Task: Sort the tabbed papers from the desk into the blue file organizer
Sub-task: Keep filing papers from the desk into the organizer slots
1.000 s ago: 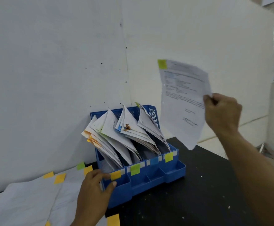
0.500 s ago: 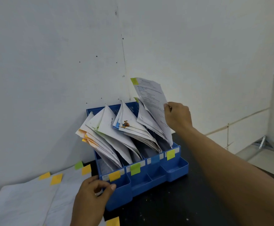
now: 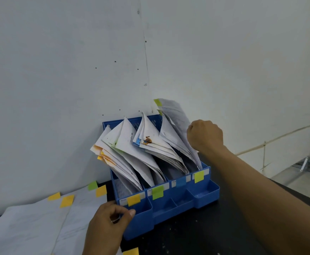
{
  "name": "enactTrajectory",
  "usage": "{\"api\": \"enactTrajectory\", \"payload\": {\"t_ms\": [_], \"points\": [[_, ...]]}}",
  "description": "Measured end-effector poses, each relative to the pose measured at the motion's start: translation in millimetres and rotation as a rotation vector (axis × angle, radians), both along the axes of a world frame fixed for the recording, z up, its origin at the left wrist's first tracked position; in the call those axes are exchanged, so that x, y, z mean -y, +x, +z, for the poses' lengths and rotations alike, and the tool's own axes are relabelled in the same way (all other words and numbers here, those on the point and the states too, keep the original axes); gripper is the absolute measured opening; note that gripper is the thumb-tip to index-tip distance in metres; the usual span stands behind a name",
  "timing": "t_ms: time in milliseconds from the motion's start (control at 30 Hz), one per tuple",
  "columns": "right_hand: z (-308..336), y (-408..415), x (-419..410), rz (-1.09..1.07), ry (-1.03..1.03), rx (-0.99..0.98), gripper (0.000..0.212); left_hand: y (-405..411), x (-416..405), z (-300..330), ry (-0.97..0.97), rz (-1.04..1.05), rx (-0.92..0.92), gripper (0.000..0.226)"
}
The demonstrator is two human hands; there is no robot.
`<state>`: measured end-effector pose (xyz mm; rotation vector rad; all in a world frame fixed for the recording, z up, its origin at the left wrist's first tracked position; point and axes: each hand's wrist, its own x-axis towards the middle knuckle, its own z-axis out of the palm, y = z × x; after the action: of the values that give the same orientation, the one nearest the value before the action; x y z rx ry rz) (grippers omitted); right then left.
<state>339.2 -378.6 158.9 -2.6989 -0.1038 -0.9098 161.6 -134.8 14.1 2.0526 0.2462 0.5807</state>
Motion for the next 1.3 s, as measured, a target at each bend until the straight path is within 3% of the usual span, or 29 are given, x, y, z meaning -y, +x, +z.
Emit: {"api": "enactTrajectory", "payload": {"t_ms": [167, 500, 600, 767, 867, 967, 1100, 1300], "points": [[-16, 3, -5, 0.009, -0.062, -0.263, 0.013, 0, 1, -1, -0.015, 0.003, 0.01, 0.017], [-18, -3, -3, 0.034, 0.037, -0.317, 0.025, 1, 1, -1, -0.008, 0.014, 0.001, 0.014], [-24, -14, -6, 0.066, 0.085, -0.263, 0.031, -4, -5, 4, -0.007, -0.023, -0.023, 0.003], [-41, -58, -24, 0.211, 0.296, 0.052, 0.042, -31, -45, 18, -0.024, 0.012, -0.001, 0.019], [-61, -101, -52, 0.389, 0.429, 0.091, 0.033, -63, -72, 14, 0.058, 0.055, -0.057, 0.02], [-81, -147, -89, 0.559, 0.49, 0.01, 0.025, -97, -94, 6, 0.103, 0.102, -0.123, 0.02], [-106, -178, -123, 0.625, 0.416, -0.144, 0.014, -127, -104, -9, 0.22, 0.098, -0.214, 0.019], [-136, -195, -123, 0.503, 0.026, -0.519, 0.029, -161, -96, -36, 0.389, 0.101, -0.213, 0.038]]}}
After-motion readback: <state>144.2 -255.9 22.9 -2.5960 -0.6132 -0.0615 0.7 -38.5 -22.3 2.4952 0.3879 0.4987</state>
